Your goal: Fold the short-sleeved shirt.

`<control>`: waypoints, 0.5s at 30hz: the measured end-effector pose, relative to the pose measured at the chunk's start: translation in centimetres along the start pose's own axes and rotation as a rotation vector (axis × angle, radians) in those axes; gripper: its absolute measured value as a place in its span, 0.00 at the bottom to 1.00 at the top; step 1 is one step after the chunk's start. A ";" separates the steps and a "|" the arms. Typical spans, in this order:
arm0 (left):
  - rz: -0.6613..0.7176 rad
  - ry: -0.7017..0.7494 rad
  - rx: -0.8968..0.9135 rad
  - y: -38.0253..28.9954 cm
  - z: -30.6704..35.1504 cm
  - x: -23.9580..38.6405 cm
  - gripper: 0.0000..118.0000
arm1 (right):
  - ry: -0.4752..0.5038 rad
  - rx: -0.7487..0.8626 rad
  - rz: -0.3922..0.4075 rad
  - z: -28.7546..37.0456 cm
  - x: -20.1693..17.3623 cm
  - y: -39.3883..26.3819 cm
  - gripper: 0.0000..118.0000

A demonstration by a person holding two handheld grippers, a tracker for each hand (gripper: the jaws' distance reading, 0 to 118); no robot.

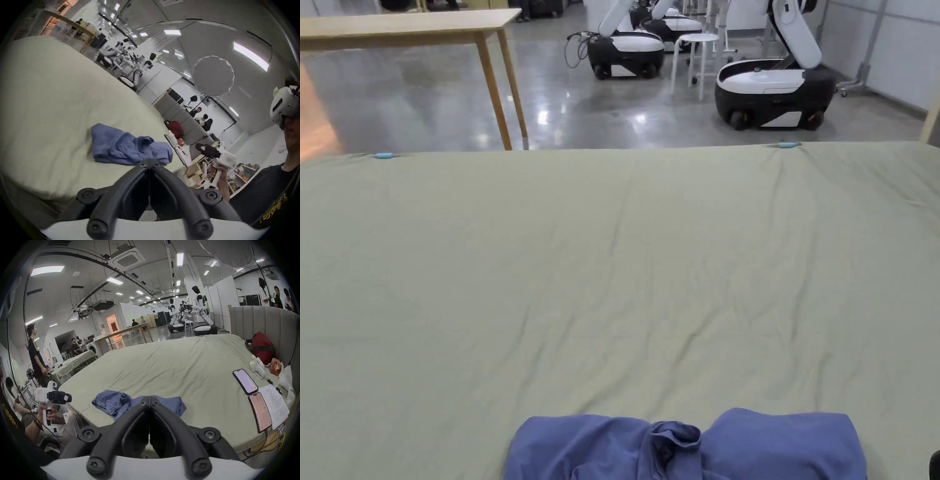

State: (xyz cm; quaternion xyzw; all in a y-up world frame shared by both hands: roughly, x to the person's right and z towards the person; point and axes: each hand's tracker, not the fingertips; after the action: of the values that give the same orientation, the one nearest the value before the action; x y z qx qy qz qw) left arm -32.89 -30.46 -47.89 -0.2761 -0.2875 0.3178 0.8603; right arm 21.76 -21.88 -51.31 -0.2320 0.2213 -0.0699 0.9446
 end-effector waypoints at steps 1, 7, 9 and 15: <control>0.004 -0.009 0.008 0.5 -0.3 -0.2 0.00 | 0.004 -0.002 0.001 -0.1 -0.1 0.0 0.00; 0.064 -0.013 -0.001 5.3 -5.4 -3.8 0.00 | 0.016 0.000 0.011 0.2 -0.7 0.0 0.00; 0.136 0.023 -0.024 5.6 -7.4 -6.8 0.03 | 0.016 0.003 0.007 0.4 -0.7 0.0 0.00; 0.189 -0.006 -0.048 5.9 -10.2 -9.6 1.00 | -0.015 0.010 0.001 1.3 -0.3 0.0 0.00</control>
State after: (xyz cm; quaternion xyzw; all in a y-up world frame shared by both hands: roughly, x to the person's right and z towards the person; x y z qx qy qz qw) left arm -34.43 -36.34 -61.78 -0.3216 -0.2703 0.3914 0.8187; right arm 22.04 -21.23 -50.15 -0.2278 0.2141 -0.0689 0.9474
